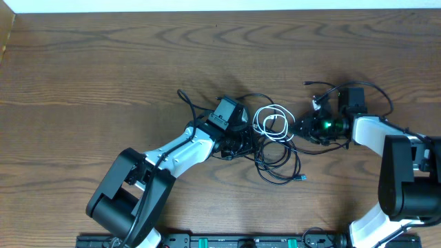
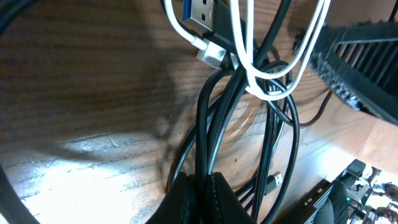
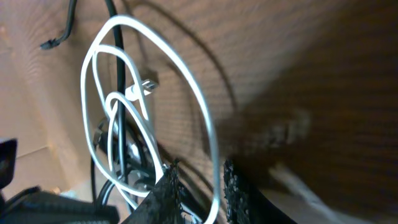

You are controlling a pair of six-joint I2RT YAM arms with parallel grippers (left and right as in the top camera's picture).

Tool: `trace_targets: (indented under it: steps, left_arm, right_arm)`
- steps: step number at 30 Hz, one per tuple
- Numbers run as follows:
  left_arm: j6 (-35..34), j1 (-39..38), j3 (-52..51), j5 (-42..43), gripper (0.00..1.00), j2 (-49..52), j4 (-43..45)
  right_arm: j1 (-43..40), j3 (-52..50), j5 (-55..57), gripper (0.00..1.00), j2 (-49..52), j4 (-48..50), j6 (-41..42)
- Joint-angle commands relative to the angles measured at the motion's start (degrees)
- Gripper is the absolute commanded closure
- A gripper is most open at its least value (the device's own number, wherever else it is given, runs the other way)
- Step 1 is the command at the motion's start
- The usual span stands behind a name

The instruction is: Untangle cables

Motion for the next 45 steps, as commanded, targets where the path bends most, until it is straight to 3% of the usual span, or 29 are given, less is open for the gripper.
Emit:
trace_targets:
  steps: [1, 4, 6, 7, 11, 21, 31, 34, 38, 45]
  left_arm:
    - [0.81, 0.09, -0.52, 0.94, 0.92, 0.63, 0.09]
    - [0.81, 0.09, -0.52, 0.85, 0.92, 0.63, 0.09]
    - [0.81, 0.09, -0.52, 0.7, 0.92, 0.63, 0.09]
    - [0.81, 0.09, -0.52, 0.52, 0.92, 0.63, 0.07]
    - [0.81, 0.11, -0.52, -0.42, 0.92, 0.63, 0.04]
    - [0.76, 0.09, -0.52, -6.67, 0.92, 0.63, 0.07]
    - [-8.57, 0.11, -0.52, -21.51, 0.92, 0.63, 0.09]
    - [-9.14, 0.09, -0.52, -28.22, 0.92, 0.63, 0.07]
    - [-9.11, 0.09, -0.55, -35.06, 0.91, 0.63, -0.37]
    - [-8.92, 0.09, -0.66, -39.71, 0.86, 0.63, -2.67]
  right_arm:
    - [0.24, -3.21, 1.05, 0.75, 3.43, -0.44, 0.15]
    - [0.22, -5.2, 1.01, 0.78, 3.87, 0.63, 0.17]
    - [0.17, -6.6, 1.03, 0.96, 3.89, 1.81, 0.11]
    - [0.15, -7.82, 0.83, 0.99, 3.89, 4.07, -0.24]
    - [0.09, -9.73, -5.57, 0.99, 3.89, 11.85, -0.31]
    - [0.15, -9.9, -37.88, 0.99, 3.87, 35.01, -0.04]
    - [0.2, -9.88, -45.64, 0.99, 3.87, 41.81, 4.39]
    - [0.2, -9.88, -45.62, 0.99, 3.87, 49.11, 10.43]
    - [0.2, -9.86, -44.61, 0.99, 3.87, 66.47, 24.76]
    - [0.17, -8.37, -38.73, 0.99, 3.87, 97.77, 47.6]
